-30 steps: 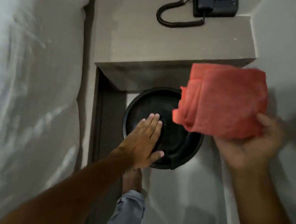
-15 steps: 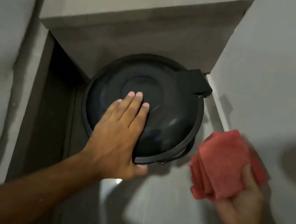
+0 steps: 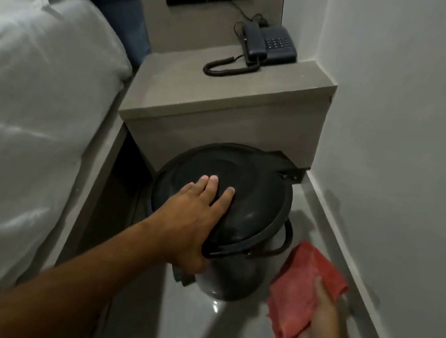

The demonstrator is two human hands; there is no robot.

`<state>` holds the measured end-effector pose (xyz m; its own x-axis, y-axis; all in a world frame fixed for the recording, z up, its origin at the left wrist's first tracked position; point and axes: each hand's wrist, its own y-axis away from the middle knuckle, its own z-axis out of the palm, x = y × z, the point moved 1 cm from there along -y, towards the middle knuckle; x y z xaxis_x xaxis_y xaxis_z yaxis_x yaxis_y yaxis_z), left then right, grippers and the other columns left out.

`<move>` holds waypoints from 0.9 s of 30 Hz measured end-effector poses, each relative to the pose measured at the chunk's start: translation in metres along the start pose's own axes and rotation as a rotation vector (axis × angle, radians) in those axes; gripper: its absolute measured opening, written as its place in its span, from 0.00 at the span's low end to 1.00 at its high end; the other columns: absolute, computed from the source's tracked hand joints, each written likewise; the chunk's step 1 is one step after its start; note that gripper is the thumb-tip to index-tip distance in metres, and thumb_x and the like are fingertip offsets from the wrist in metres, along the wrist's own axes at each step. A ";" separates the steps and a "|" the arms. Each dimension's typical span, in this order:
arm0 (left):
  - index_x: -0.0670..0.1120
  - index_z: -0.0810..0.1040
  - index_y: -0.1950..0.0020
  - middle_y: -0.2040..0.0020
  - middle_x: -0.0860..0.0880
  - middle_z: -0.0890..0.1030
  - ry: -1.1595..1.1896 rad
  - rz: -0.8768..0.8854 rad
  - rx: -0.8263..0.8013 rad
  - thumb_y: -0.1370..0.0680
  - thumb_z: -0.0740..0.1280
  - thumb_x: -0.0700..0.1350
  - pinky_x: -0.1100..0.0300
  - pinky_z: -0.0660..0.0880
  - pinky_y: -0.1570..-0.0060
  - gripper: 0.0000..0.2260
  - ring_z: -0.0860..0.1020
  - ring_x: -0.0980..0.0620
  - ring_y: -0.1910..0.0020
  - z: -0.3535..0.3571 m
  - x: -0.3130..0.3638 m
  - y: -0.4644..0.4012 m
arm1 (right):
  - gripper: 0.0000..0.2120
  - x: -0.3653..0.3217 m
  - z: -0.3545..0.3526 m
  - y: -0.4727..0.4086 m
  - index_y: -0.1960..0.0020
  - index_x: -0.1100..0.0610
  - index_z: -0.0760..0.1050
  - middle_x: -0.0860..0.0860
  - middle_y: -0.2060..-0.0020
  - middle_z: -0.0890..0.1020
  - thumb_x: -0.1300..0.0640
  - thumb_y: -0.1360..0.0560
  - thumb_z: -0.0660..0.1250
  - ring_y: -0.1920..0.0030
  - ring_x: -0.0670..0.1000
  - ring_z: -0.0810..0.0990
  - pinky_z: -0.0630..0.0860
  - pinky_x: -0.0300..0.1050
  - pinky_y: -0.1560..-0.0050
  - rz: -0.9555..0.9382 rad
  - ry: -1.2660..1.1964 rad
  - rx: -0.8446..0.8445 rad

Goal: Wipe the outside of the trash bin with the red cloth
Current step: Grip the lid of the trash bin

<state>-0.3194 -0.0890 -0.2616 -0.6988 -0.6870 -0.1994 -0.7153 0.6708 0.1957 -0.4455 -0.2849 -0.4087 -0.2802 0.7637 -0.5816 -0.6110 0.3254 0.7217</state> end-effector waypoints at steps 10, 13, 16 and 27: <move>0.46 0.76 0.35 0.49 0.46 0.84 0.529 -0.356 0.230 0.43 0.68 0.63 0.51 0.79 0.51 0.39 0.81 0.44 0.51 -0.037 -0.045 -0.032 | 0.24 -0.010 0.005 0.007 0.27 0.48 0.69 0.50 0.38 0.77 0.42 0.20 0.59 0.40 0.53 0.76 0.72 0.55 0.36 -0.445 0.262 -0.104; 0.50 0.81 0.46 0.61 0.52 0.82 0.619 -0.421 0.245 0.46 0.69 0.57 0.59 0.75 0.65 0.30 0.80 0.50 0.61 -0.036 -0.059 -0.037 | 0.31 -0.015 0.013 0.005 0.25 0.48 0.66 0.42 0.42 0.77 0.37 0.25 0.58 0.40 0.48 0.75 0.73 0.44 0.39 -0.552 0.367 -0.176; 0.48 0.83 0.59 0.66 0.48 0.82 0.645 -0.460 0.244 0.48 0.68 0.55 0.56 0.76 0.70 0.21 0.80 0.47 0.65 -0.036 -0.063 -0.043 | 0.26 -0.017 0.026 -0.011 0.24 0.49 0.65 0.33 0.47 0.74 0.42 0.20 0.59 0.48 0.35 0.73 0.70 0.25 0.52 -0.604 0.499 -0.184; 0.67 0.67 0.34 0.39 0.57 0.75 1.211 -0.211 0.005 0.34 0.75 0.54 0.63 0.81 0.56 0.31 0.80 0.61 0.48 -0.003 -0.074 -0.017 | 0.36 -0.032 0.067 -0.051 0.27 0.54 0.68 0.58 0.34 0.78 0.32 0.23 0.46 0.35 0.60 0.75 0.71 0.63 0.33 -0.888 1.085 0.089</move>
<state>-0.2553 -0.0501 -0.2467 -0.1196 -0.5963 0.7938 -0.8160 0.5145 0.2636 -0.3560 -0.2884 -0.4015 -0.2803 -0.5045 -0.8166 -0.8466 0.5309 -0.0374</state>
